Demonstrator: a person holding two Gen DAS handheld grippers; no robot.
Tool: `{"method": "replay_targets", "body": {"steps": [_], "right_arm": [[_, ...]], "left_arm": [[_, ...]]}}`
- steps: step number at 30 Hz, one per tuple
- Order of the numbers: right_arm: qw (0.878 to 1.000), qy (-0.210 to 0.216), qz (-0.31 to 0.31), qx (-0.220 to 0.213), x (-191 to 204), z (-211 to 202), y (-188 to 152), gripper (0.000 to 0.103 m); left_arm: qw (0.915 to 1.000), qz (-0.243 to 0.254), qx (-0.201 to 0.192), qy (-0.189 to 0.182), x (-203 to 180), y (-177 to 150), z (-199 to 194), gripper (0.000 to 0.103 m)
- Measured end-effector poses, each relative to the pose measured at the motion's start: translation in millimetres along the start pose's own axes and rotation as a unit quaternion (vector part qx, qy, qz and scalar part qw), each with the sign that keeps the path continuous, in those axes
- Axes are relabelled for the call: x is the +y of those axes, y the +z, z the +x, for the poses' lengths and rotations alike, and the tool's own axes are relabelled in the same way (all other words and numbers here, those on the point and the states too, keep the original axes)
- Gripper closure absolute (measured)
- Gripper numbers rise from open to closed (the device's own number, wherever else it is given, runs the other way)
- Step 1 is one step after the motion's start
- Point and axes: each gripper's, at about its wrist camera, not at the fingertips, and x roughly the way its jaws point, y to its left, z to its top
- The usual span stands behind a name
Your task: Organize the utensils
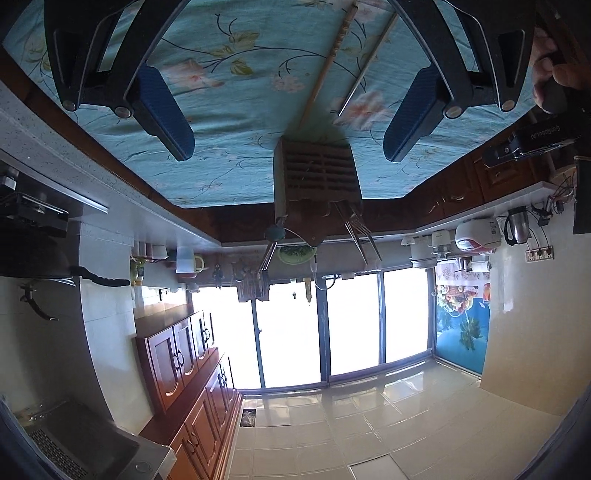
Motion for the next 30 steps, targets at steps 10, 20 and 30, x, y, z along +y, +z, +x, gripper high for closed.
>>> {"method": "replay_targets", "body": {"steps": [10,20,30], "right_arm": [[1.0,-0.007,-0.001,0.024,-6.9,0.3,-16.6,0.0],[0.999,-0.016,0.003,0.036,-16.4,2.3,-24.2,0.0],[0.999,-0.01,-0.002,0.037,-14.1,-1.5,-29.7,0.0]], "left_arm": [[0.9974,0.065,0.002,0.031,-24.1,-24.3,-7.9,0.001],[0.9971,0.064,0.008,0.041,-19.5,-19.5,-7.6,0.001],[0.9964,0.071,0.002,0.045,-17.7,-27.4,-7.6,0.001]]}}
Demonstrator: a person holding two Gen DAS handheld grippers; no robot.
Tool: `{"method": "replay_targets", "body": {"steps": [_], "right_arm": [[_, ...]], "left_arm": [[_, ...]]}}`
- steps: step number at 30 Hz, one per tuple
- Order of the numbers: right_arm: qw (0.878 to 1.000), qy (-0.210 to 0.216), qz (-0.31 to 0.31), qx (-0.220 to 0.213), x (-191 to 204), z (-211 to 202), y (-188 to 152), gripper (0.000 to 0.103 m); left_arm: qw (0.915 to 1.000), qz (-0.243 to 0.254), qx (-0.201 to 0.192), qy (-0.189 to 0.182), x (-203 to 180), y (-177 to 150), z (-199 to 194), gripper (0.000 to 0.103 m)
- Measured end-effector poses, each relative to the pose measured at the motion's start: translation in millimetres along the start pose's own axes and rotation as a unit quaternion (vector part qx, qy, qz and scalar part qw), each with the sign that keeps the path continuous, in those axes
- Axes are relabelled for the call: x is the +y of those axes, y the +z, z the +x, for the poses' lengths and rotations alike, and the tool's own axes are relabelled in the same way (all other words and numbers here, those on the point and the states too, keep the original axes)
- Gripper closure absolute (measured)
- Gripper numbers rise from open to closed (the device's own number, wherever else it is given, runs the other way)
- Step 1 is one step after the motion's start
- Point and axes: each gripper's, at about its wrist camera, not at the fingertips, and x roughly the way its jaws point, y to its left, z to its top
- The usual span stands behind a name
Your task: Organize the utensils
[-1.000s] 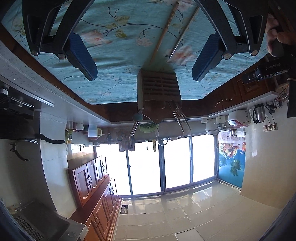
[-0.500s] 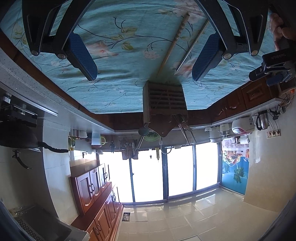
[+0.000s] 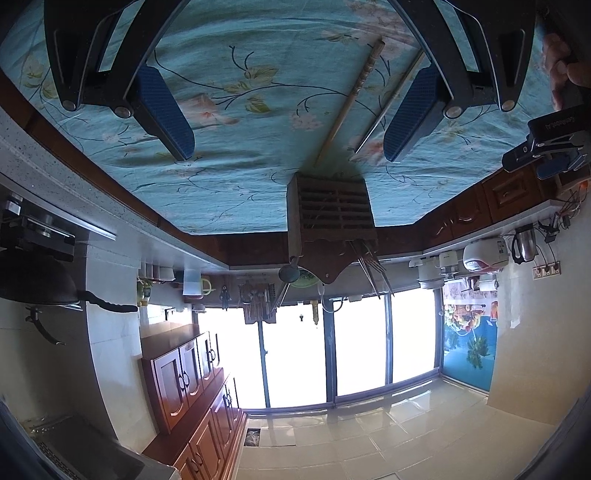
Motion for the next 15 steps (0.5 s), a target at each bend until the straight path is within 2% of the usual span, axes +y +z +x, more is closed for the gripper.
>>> {"method": "replay_targets", "body": {"steps": [15], "right_arm": [[1.0,0.007,-0.004,-0.007,1.1,-2.5,-1.1,0.0]], "left_arm": [[1.0,-0.002,-0.002,-0.001,4.3,-4.7,0.4,0.001]]}}
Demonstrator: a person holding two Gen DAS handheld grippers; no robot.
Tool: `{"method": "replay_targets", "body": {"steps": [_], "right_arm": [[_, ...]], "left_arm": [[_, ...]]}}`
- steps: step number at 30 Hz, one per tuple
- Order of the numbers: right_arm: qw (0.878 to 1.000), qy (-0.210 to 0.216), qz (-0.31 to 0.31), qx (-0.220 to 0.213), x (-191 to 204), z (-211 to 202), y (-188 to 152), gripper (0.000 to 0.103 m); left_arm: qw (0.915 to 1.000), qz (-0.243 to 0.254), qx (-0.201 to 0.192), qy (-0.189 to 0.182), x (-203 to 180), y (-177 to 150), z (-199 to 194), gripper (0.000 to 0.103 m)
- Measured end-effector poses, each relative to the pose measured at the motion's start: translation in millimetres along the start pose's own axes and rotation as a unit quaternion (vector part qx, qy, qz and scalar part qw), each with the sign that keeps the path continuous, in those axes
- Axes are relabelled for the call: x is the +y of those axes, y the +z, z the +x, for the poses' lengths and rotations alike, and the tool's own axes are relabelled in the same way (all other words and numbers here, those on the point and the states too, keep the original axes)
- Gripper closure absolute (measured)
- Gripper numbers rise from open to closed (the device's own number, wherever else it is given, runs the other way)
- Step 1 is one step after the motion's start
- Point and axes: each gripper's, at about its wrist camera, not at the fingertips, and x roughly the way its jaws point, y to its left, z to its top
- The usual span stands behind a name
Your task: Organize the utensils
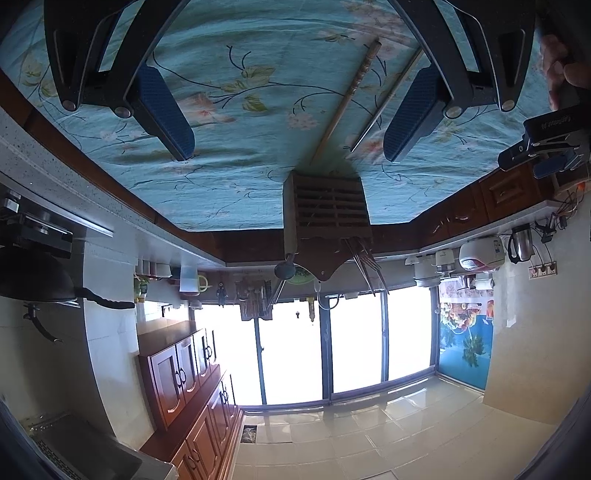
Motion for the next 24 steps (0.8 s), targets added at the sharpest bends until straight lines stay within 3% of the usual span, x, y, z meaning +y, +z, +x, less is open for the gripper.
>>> {"method": "replay_targets", "body": {"steps": [24], "right_arm": [[1.0,0.007,-0.002,-0.006,1.2,-2.3,1.1,0.0]], "left_arm": [[0.9999,0.011,-0.008,-0.001,-3.4,-0.9,-2.4,0.001]]}}
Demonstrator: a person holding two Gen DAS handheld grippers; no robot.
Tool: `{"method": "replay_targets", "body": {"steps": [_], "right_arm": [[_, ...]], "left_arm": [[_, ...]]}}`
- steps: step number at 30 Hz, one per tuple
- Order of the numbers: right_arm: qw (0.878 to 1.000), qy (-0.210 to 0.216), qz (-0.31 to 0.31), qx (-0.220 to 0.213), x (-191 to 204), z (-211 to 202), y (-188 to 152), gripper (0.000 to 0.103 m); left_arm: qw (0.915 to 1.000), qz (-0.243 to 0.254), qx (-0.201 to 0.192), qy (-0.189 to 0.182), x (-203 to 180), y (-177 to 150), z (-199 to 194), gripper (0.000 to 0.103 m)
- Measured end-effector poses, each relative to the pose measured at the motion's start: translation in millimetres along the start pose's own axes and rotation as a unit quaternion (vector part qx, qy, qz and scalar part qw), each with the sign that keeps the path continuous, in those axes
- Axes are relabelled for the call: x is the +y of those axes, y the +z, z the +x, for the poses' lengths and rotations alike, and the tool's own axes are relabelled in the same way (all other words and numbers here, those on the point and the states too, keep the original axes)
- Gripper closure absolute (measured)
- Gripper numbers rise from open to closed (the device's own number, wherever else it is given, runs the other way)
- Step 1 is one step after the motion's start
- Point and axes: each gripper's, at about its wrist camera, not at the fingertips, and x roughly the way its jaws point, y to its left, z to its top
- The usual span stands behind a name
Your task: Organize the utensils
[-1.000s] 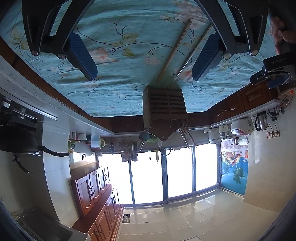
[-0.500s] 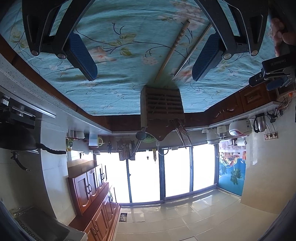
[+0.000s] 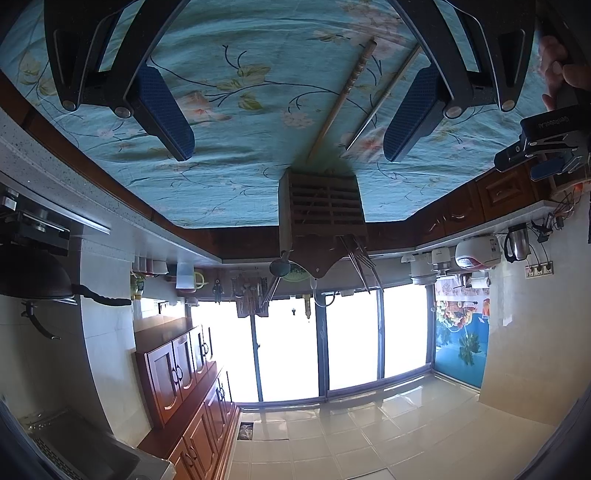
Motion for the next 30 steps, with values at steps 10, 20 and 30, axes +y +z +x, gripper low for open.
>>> {"method": "replay_targets", "body": {"steps": [10,20,30], "right_arm": [[1.0,0.002,0.001,-0.003,0.2,-1.5,-0.1,0.0],[1.0,0.003,0.001,-0.003,1.0,-2.0,0.1,0.0],[1.0,0.004,0.0,-0.005,2.7,-1.9,1.4,0.0]], "left_arm": [[1.0,0.002,0.002,-0.001,-2.2,-0.6,-0.4,0.001],[1.0,0.002,0.003,0.001,-3.4,-0.6,0.9,0.001],[1.0,0.005,0.003,-0.001,-5.0,-1.0,0.3,0.001]]}}
